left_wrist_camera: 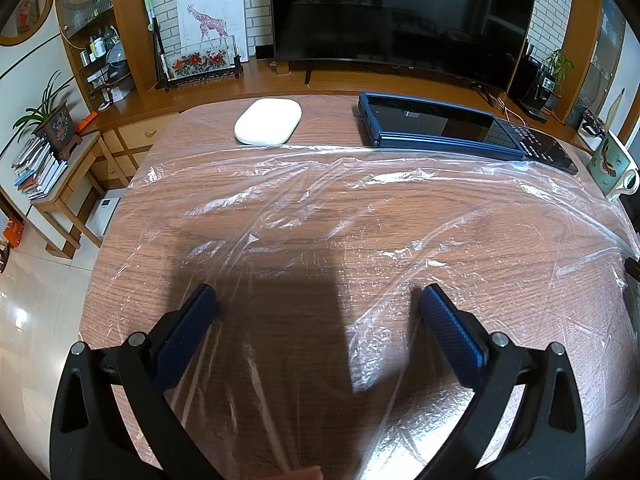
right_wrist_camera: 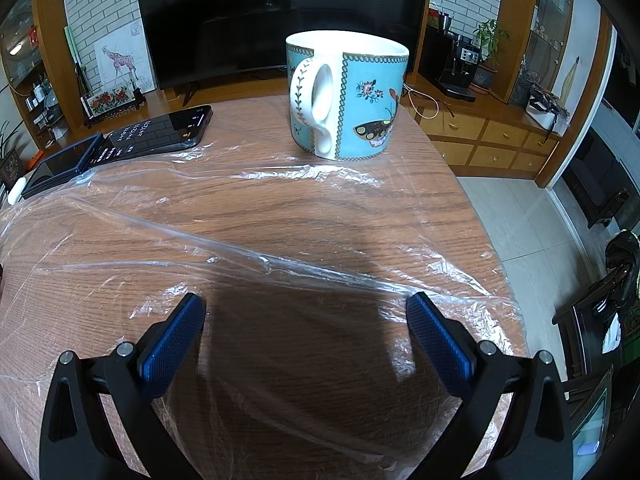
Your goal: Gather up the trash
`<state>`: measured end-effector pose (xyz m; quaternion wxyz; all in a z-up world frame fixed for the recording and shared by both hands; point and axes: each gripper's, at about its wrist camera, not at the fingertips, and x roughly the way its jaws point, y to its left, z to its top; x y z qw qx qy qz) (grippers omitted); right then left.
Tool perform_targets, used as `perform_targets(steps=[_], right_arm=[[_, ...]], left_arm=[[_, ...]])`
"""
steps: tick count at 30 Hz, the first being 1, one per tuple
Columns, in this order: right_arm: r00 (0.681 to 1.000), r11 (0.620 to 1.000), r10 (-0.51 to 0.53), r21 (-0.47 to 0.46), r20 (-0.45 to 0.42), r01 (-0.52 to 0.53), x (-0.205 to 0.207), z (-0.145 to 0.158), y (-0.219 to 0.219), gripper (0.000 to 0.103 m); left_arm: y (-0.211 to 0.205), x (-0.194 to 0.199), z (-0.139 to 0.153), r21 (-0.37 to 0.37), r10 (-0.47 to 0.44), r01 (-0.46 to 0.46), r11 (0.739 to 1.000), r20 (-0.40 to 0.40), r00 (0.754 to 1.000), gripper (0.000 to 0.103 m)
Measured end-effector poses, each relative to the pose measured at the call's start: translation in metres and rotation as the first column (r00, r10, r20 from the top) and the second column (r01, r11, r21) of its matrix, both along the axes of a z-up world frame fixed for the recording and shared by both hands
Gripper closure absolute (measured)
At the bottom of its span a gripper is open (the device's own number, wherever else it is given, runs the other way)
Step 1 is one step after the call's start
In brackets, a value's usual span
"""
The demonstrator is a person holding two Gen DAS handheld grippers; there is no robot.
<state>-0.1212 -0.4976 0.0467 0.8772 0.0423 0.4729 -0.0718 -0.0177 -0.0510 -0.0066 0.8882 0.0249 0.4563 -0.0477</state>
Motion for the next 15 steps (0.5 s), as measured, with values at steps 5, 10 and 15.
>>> perform_targets(steps=[5,10,15], right_arm=[[1.000,1.000,0.000,0.000,0.000,0.000,0.0000,0.0002,0.0004,0.004],[1.000,1.000,0.000,0.000,0.000,0.000,-0.0001,0.0000,-0.0003,0.004],[1.000,1.000,0.000,0.000,0.000,0.000,-0.0001,0.0000,-0.0001,0.004]], left_arm=[[0.0009,0.0008,-0.0002,-0.001,0.002,-0.002,1.000,0.000,1.000,0.001],[0.0009,0.0019,-0.0001,-0.001,0.002,-0.002,1.000,-0.001,1.000,0.001],[0.0011,0.0020,0.0000,-0.001,0.002,-0.002,1.000,-0.001,1.000,0.001]])
